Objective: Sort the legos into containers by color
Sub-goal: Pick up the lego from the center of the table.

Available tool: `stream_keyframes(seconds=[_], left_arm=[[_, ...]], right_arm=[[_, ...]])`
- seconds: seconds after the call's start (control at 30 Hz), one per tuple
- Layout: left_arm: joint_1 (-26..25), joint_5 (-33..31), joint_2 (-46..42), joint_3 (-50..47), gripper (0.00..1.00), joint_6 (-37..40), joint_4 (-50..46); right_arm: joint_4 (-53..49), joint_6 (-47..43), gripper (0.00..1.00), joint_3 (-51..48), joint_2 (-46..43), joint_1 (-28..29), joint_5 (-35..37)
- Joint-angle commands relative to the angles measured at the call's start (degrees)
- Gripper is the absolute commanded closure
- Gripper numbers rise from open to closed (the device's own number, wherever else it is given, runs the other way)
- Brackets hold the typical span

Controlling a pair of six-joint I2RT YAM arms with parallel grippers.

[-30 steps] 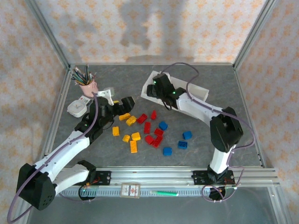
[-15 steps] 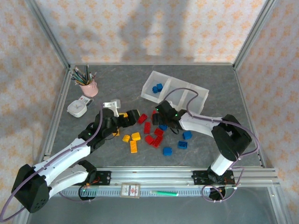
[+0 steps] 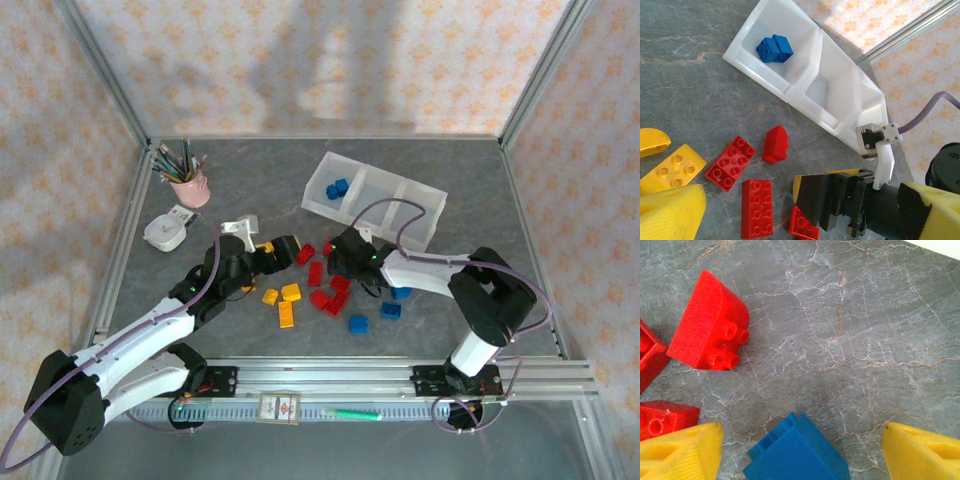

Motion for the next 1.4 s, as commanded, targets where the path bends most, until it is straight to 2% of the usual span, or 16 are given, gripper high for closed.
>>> stream_keyframes(seconds=[0.0, 0.33, 0.47, 0.63, 0.8, 1.37], left_arm=[[-0.3, -1.3, -0.5, 0.4, 0.01, -0.1, 1.0], [-0.4, -1.3, -0.7, 0.5, 0.01, -0.2, 1.1], [-0.4, -1.2, -0.6, 0.8, 0.01, -0.1, 1.2], [-0.4, -1.2, -0.5, 1.0, 0.01, 0.1, 1.3], [-0.4, -1.3, -0.1, 1.3, 0.01, 0.3, 1.3], [-0.5, -1.5, 0.0, 1.7, 0.01, 0.8, 1.0]], right_arm=[[-0.4, 0.0, 0.21, -0.3, 1.3, 0.0, 2.9], [-2.6, 0.5, 0.36, 0.2, 2.0, -0.8, 5.9], [-1.1, -0.2, 0.44, -0.8, 0.6, -1.7, 4.5], [0.6, -4.2, 0.43, -1.2, 0.6, -1.7, -0.4], [0.0, -5.9, 0.43, -1.0, 1.1, -1.7, -0.3], [-4.2, -7.2, 0.76, 2.9, 1.6, -1.7, 4.4]])
